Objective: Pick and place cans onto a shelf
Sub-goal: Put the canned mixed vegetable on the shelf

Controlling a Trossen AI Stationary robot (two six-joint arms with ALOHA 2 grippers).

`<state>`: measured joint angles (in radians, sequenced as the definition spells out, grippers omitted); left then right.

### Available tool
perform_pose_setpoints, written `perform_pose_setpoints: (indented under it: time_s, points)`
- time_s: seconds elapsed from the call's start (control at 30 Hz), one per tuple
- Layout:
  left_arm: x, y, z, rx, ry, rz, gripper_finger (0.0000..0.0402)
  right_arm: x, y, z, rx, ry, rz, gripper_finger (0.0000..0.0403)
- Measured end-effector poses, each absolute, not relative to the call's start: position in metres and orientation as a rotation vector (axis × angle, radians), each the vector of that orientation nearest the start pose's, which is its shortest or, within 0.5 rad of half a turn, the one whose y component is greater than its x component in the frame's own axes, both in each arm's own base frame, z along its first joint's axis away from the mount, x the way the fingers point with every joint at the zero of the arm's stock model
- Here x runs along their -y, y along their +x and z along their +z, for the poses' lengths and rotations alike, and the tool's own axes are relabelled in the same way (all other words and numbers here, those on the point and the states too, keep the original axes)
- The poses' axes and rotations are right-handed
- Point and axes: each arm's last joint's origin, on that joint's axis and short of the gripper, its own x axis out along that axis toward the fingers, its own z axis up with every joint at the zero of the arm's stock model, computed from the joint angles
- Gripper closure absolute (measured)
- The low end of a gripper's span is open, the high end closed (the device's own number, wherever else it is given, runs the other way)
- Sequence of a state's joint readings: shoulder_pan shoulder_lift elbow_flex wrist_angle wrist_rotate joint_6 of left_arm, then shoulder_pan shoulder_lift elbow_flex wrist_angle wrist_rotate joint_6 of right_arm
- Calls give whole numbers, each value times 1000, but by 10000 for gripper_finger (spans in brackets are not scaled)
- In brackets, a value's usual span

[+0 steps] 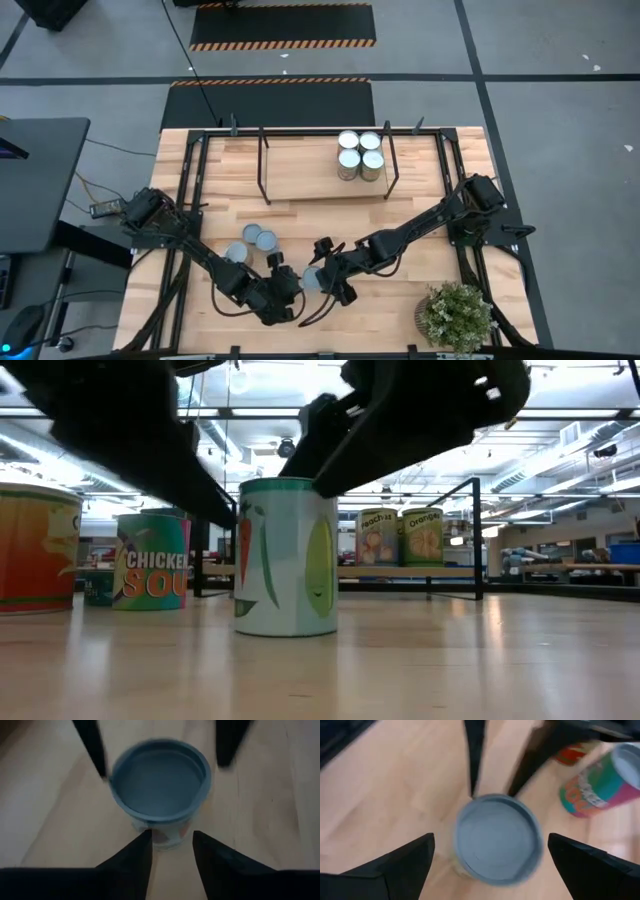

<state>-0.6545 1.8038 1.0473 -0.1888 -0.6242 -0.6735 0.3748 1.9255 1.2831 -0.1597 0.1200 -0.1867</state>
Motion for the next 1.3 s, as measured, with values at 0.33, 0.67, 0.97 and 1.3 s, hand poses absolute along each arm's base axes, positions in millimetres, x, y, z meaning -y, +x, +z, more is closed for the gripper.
perform_pose_setpoints:
  time_s: [0.33, 0.67, 0.97, 1.3]
  points:
    - [200, 293, 164, -651, -69, 278, 256, -142, 392, 158, -795, -383, 313, 12]
    - [204, 280, 176, -673, -31, 251, 256, -141, 389, 162, -813, -396, 303, 86]
    - [203, 276, 191, -676, -79, 199, 255, -103, 374, 222, -776, -498, 91, 91]
    - [190, 286, 191, -711, -17, 172, 256, -1, 371, 263, -733, -410, -135, 91]
